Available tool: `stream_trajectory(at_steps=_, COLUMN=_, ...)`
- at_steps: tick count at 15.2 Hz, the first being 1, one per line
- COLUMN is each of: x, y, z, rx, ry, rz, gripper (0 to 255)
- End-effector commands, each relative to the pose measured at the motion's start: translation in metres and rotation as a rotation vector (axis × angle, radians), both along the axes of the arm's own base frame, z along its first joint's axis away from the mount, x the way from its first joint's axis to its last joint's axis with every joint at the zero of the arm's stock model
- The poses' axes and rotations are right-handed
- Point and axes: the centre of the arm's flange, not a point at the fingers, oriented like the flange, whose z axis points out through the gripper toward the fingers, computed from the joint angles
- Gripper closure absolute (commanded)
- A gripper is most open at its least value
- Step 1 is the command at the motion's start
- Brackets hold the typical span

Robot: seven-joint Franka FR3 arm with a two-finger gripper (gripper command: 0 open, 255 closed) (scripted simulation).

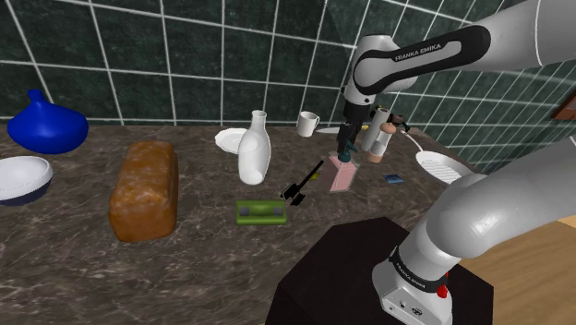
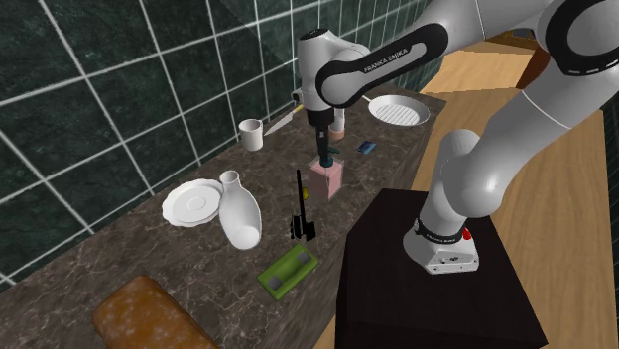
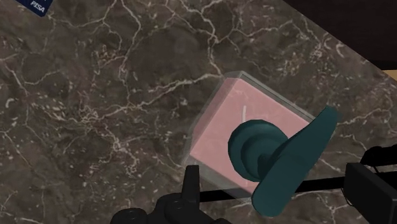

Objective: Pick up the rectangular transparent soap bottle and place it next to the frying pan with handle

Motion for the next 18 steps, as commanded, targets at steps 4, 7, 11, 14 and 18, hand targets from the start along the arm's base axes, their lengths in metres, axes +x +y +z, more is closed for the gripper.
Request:
stream_trajectory(at_steps=4, x=-0.0002, y=-0.0004, z=-0.0051, rx=0.000, ry=0.000, rz=0.000, gripper=0)
stream_trajectory(at_steps=7, x=-0.0002, y=-0.0004, z=-0.0051, rx=0.000, ry=0.000, rz=0.000, gripper=0)
stream_trajectory(at_steps=11, x=-0.0002, y=-0.0004, z=-0.0052, rx=0.000, ry=0.000, rz=0.000, gripper=255)
stream_trajectory(at_steps=14, x=-0.0003, y=-0.0003, z=-0.0052, rx=0.000, ry=0.000, rz=0.000, gripper=255)
stream_trajectory(at_steps=18, x=-0.0002, y=-0.0004, z=0.0001, rx=0.000, ry=0.000, rz=0.000, gripper=255)
